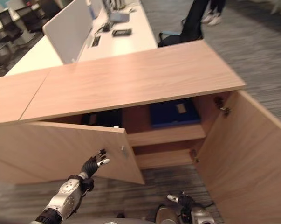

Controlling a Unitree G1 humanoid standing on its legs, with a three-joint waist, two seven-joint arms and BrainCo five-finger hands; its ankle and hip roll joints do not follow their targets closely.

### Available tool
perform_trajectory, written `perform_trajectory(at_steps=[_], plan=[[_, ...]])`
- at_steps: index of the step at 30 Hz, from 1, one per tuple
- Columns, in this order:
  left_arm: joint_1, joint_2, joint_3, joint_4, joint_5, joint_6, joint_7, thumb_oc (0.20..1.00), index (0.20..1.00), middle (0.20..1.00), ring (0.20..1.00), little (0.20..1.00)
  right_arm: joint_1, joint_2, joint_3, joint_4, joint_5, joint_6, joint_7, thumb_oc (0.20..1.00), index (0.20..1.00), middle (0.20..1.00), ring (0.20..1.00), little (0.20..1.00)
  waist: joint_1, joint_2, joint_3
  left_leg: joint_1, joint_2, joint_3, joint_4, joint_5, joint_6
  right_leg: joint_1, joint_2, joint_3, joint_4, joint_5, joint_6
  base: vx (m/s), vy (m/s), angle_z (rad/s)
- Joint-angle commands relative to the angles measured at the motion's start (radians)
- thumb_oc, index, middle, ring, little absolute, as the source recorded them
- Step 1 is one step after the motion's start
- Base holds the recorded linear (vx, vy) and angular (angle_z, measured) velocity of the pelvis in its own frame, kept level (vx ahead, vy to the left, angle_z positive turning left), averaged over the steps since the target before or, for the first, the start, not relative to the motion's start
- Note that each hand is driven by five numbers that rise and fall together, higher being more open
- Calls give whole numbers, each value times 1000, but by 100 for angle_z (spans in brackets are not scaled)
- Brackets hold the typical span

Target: Put the empty folder in the office cabinet

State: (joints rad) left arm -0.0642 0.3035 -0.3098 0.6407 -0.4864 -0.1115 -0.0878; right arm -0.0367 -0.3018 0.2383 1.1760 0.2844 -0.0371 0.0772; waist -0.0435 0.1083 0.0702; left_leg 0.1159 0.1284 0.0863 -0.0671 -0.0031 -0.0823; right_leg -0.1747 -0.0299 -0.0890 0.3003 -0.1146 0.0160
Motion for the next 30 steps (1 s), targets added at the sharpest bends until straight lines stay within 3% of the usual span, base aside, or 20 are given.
perform_trajectory(at_steps=[1,6,18,30], plan=[[-158,-24,9,-2,24,-86,17,1000,1000,1000,1000,1000,-33,-3,42,-13,-17,-24,1,1000,1000,1000,1000,1000,-7,-28,-23,7,-53,40,-20,12,-30,274,-117,33,-386,99,154,62,22,-31],[-264,23,37,91,27,-88,47,1000,1000,1000,1000,1000,-1,3,41,1,-28,-17,5,1000,1000,1000,1000,1000,-34,-45,-42,30,-58,88,-20,-11,-19,270,-127,53,-379,113,169,66,39,-41],[-394,112,68,234,55,-80,69,1000,1000,1000,1000,1000,35,1,8,29,-11,-12,11,1000,1000,1000,1000,1000,-69,-64,-59,49,-70,117,-20,-37,-7,259,-154,58,-361,128,197,27,42,-7],[-148,5,47,7,31,-80,17,1000,1000,1000,1000,1000,18,2,-95,58,25,-7,-13,1000,1000,1000,1000,1000,-31,-81,-32,40,-81,133,-20,-47,14,213,-186,20,-316,154,217,-31,16,0]])
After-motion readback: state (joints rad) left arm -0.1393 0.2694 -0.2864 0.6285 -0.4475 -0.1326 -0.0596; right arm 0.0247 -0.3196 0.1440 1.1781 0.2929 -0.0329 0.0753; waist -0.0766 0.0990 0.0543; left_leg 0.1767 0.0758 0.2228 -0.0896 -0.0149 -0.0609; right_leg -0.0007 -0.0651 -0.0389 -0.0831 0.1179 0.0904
